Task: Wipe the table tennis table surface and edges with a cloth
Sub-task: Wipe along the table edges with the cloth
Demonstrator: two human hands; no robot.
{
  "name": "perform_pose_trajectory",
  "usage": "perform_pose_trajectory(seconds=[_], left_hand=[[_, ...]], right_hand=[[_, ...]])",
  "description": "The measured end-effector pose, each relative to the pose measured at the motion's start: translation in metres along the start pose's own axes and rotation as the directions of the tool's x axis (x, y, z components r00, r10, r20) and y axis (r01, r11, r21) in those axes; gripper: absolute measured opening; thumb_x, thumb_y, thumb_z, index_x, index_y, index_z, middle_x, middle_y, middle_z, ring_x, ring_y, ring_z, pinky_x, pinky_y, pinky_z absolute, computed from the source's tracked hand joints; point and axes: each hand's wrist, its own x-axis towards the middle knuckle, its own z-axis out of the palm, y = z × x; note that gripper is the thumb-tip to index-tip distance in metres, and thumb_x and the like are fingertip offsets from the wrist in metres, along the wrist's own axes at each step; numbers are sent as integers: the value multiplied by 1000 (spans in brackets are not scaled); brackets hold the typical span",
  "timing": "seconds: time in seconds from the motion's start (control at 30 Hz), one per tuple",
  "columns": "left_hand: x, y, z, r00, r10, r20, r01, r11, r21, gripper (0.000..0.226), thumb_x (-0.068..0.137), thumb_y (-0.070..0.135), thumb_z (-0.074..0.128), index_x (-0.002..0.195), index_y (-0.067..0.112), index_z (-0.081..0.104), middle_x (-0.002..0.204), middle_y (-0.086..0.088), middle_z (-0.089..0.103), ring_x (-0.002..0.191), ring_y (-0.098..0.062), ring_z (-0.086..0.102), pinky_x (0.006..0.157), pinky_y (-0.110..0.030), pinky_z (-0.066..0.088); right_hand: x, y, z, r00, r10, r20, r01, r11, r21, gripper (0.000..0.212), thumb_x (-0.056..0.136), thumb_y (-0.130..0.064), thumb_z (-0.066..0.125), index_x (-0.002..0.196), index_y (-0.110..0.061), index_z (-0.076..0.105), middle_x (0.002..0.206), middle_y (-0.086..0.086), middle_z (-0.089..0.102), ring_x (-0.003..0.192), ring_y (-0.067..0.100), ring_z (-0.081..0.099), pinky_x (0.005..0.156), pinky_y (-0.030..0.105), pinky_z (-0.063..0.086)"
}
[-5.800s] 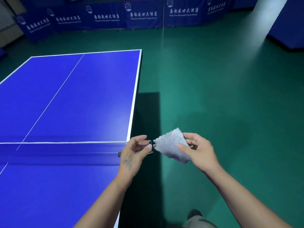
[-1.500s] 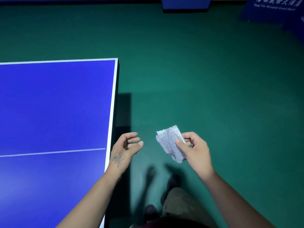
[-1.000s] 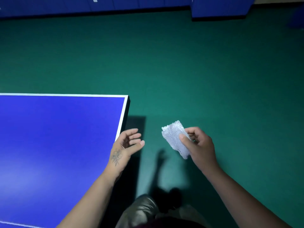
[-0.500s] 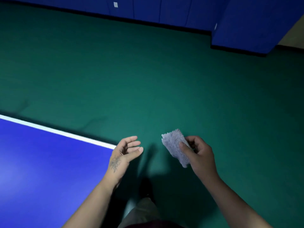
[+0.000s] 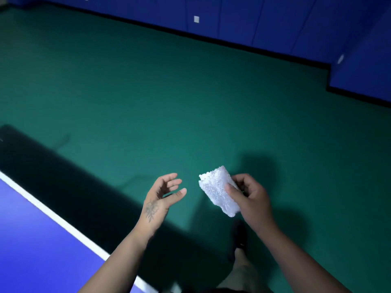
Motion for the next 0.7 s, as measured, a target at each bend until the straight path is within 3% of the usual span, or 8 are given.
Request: perform_pose_trajectory(seconds=[0.07, 0.13, 0.27, 0.37, 0.53, 0.6, 0.7], left_hand=[[34, 8, 14, 996, -21, -82, 16, 998, -61, 51, 86, 2, 86, 133, 9, 65, 107, -2, 73, 109, -15, 66, 96, -20, 54], [64, 17, 26, 984, -45, -174, 30, 995, -91, 46, 91, -3, 80, 133, 6, 64, 105, -4, 72, 109, -14, 68, 93, -19, 56], [111, 39, 39, 936, -79, -343, 43, 993, -111, 38, 91, 9, 84, 125, 8, 67, 105, -5, 73, 107, -17, 70, 110, -36, 50], [137, 62, 43, 896, -56, -440, 14, 995, -98, 18, 98, 11, 76, 110, 3, 65, 95, -5, 69, 89, -17, 68, 92, -35, 52], [175, 92, 25, 804, -6, -595, -50, 996, -79, 31, 89, 34, 79, 83, 16, 55, 73, 1, 48, 68, -15, 43, 63, -25, 41], [198, 97, 7, 759, -1, -652, -65, 995, -78, 31, 91, 33, 79, 81, 16, 54, 71, 2, 47, 67, -15, 41, 60, -22, 39], [240, 99, -30, 723, -21, -690, -104, 985, -139, 30, 86, 34, 78, 95, 11, 63, 82, 5, 59, 76, -14, 52, 75, -28, 47]], right_hand=[[55, 0, -3, 997, -3, 72, 4, 1000, -9, 10, 91, -21, 81, 88, -26, 72, 88, -8, 75, 86, 16, 70, 78, 36, 52], [110, -4, -4, 987, -2, 159, 8, 999, -35, 13, 93, -15, 79, 90, -25, 72, 90, -10, 76, 89, 15, 71, 81, 37, 54], [205, -24, 2, 949, -2, 315, 15, 999, -39, 11, 93, -14, 79, 90, -21, 72, 91, -5, 76, 87, 16, 68, 78, 26, 51], [265, -42, 23, 907, 2, 422, 19, 999, -45, 12, 93, -13, 79, 89, -22, 72, 89, -6, 75, 84, 15, 66, 73, 21, 49], [332, -67, 86, 816, -13, 578, 41, 999, -35, 10, 94, -12, 78, 92, -20, 73, 87, -5, 75, 81, 14, 64, 72, 22, 49], [357, -74, 120, 771, -10, 637, 50, 998, -45, 11, 93, -11, 78, 91, -20, 73, 89, -4, 76, 81, 13, 65, 73, 24, 49], [399, -86, 177, 724, -14, 689, 75, 995, -59, 11, 93, -9, 78, 92, -19, 73, 91, -2, 77, 83, 14, 68, 74, 22, 51]])
